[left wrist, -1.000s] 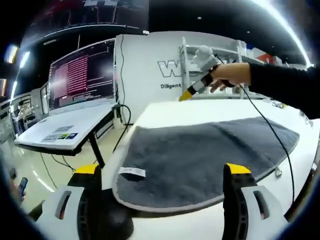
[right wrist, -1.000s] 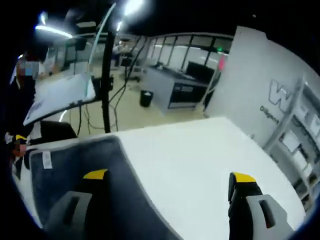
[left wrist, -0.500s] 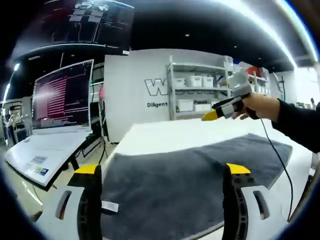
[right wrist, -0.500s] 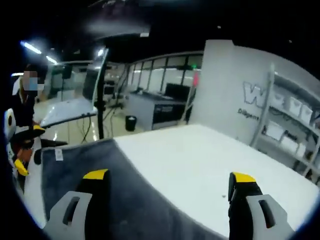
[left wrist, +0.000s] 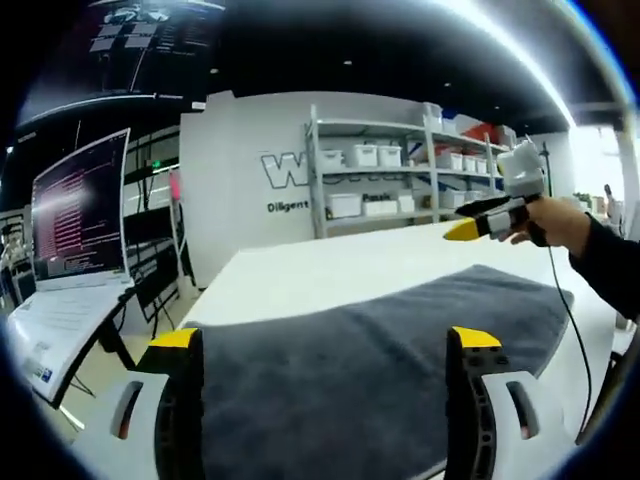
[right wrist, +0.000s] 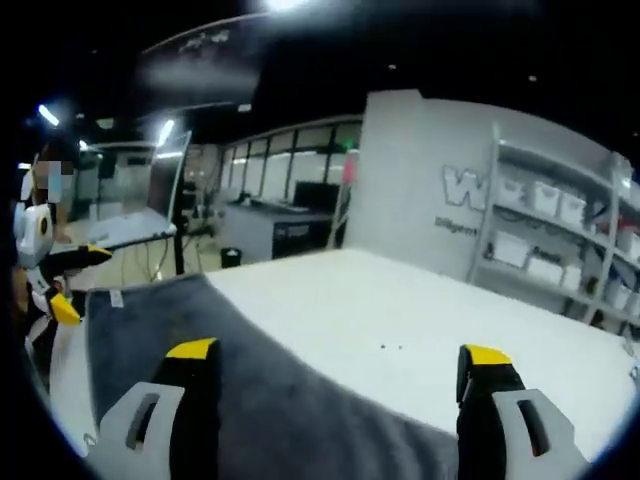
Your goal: Open the folded towel by lifting each exposed corner and separating the folded layers until the towel lies flat within the target outline without major curled edges
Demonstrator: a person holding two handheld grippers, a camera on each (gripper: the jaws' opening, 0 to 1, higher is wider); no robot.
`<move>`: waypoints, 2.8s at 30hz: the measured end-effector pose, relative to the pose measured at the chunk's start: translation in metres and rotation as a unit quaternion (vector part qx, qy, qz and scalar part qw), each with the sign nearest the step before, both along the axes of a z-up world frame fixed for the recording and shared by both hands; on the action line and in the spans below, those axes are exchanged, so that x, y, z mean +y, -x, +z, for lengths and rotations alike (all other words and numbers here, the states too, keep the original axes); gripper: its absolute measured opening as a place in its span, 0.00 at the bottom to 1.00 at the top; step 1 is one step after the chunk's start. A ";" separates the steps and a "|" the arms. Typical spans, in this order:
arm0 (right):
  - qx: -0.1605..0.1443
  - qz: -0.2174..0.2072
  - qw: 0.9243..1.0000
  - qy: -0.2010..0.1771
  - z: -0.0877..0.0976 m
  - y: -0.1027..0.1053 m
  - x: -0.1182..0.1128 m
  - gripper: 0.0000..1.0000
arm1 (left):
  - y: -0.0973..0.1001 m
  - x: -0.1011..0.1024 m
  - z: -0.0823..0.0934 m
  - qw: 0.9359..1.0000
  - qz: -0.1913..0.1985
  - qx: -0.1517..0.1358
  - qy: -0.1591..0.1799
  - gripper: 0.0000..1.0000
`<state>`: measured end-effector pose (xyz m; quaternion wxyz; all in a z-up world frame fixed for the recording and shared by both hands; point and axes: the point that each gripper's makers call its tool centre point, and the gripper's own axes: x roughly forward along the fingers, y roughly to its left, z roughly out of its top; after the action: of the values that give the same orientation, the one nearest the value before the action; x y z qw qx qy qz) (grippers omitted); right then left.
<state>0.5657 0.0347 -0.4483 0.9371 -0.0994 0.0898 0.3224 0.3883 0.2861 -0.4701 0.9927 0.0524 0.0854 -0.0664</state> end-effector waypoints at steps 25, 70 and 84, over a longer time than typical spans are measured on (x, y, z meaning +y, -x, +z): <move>0.055 -0.120 0.991 0.012 -0.064 0.001 -0.243 0.98 | -0.040 -0.175 -0.029 0.989 -0.130 0.058 -0.028 1.00; 0.140 0.033 0.988 0.059 -0.092 -0.048 -0.202 0.55 | 0.002 -0.452 -0.096 0.850 -0.455 0.171 -0.204 0.71; 0.170 0.043 0.983 0.057 -0.129 -0.055 -0.191 0.47 | 0.001 -0.468 -0.108 0.845 -0.462 0.171 -0.210 0.57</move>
<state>0.6208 -0.1559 -0.5778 0.8863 -0.1000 0.2612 0.3691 0.3873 -0.1815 -0.5776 0.7824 0.2813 0.2314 -0.5052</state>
